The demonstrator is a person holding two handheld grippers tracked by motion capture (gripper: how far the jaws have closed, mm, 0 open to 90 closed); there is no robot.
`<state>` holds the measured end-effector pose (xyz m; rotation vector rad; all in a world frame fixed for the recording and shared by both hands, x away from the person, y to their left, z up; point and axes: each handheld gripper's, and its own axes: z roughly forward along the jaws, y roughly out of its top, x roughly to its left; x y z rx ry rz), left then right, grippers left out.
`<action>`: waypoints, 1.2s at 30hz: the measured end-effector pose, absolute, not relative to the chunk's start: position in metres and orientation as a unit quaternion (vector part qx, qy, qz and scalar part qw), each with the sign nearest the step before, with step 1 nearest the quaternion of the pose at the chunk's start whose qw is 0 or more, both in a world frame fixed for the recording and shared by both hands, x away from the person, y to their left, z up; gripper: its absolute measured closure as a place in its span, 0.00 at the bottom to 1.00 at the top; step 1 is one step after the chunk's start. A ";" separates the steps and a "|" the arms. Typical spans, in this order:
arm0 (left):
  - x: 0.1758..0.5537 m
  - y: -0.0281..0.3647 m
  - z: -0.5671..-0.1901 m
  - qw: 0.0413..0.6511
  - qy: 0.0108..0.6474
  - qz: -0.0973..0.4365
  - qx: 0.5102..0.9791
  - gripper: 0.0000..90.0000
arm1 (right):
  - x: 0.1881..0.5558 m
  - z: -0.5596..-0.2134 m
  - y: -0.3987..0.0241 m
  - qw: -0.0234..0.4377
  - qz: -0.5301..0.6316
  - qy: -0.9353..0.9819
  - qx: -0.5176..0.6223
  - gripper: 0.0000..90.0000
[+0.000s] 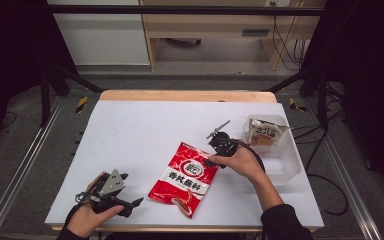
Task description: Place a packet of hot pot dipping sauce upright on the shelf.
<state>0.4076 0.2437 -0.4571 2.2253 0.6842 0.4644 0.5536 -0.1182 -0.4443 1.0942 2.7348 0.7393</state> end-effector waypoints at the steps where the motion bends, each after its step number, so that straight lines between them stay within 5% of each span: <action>1: 0.408 0.244 -0.457 0.375 0.267 0.182 0.869 0.06 | 0.554 -0.444 -0.119 0.051 0.243 0.900 0.358 0.32; 21: 0.408 0.244 -0.457 0.373 0.267 0.180 0.870 0.07 | 0.547 -0.443 -0.118 0.022 0.255 0.902 0.347 0.43; 36: 0.408 0.243 -0.458 0.375 0.269 0.181 0.869 0.07 | 0.532 -0.436 -0.119 0.033 0.261 0.905 0.334 0.74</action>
